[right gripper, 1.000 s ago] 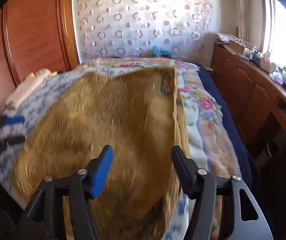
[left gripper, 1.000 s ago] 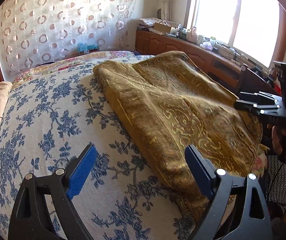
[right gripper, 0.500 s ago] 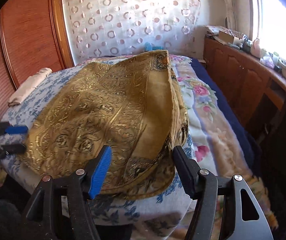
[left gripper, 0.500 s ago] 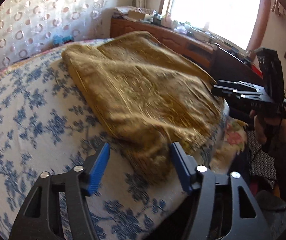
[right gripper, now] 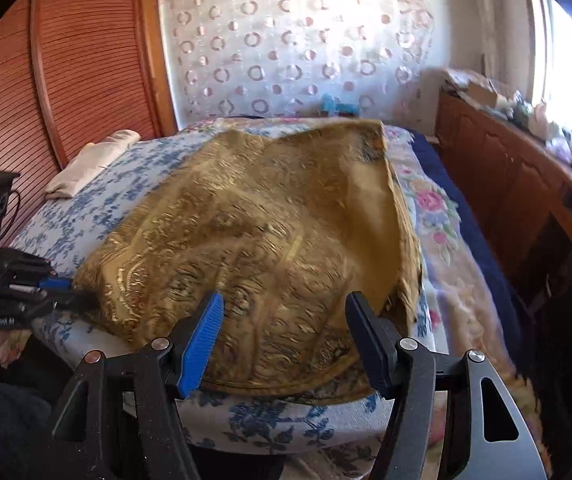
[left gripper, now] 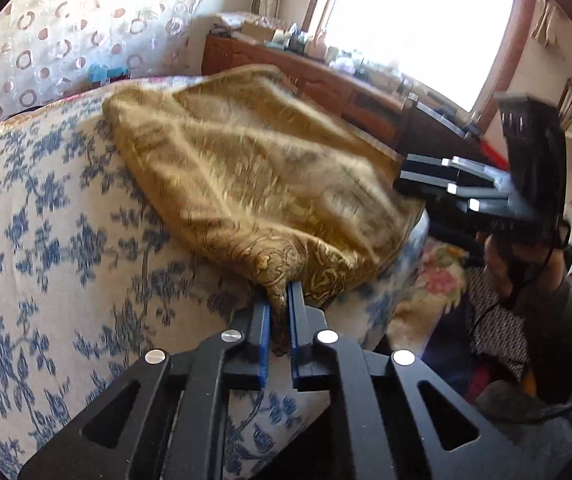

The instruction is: Fold small clothes

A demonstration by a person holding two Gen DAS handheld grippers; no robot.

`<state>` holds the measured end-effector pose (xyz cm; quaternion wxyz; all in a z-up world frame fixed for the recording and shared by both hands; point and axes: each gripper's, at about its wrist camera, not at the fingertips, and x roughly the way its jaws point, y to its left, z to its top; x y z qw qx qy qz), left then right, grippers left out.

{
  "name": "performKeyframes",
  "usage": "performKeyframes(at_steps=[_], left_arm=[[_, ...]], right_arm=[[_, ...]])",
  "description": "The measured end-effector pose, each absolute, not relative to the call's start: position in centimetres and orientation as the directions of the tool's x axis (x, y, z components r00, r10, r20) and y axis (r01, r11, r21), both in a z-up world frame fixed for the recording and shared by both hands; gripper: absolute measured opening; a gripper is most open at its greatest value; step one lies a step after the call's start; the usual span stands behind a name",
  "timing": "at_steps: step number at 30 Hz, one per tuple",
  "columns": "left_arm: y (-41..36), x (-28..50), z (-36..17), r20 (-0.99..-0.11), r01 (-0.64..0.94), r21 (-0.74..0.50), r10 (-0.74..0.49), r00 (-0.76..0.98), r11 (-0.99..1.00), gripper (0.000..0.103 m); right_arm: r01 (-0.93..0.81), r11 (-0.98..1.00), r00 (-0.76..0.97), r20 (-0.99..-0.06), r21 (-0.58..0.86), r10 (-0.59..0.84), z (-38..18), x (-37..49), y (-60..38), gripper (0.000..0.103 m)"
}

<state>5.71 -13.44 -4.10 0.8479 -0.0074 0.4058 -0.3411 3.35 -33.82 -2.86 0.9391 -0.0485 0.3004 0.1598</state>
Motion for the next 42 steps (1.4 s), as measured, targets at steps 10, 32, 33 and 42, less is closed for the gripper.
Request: performKeyframes(at_steps=[10, 32, 33, 42], left_arm=[[-14.7, 8.5, 1.7, -0.594, 0.622, -0.264, -0.632, 0.498, 0.737, 0.007], [-14.8, 13.9, 3.6, -0.548, 0.601, -0.299, -0.649, 0.528, 0.741, 0.007], [-14.5, 14.1, 3.6, -0.545, 0.598, -0.304, -0.65, 0.529, 0.741, 0.007], [-13.2, 16.7, 4.4, -0.557, 0.559, -0.247, -0.588, 0.586, 0.791, 0.007]], right_arm=[[-0.414, 0.909, 0.761, -0.564, -0.04, 0.321, -2.3, 0.7, -31.4, 0.067], [-0.383, 0.907, 0.753, -0.626, -0.172, 0.2, -5.8, 7.1, -30.5, 0.062], [-0.386, 0.908, 0.754, -0.623, -0.164, 0.208, -5.5, 7.5, -30.9, 0.055], [-0.43, 0.887, 0.779, -0.567, -0.17, 0.269, -0.9, 14.0, -30.4, 0.01]])
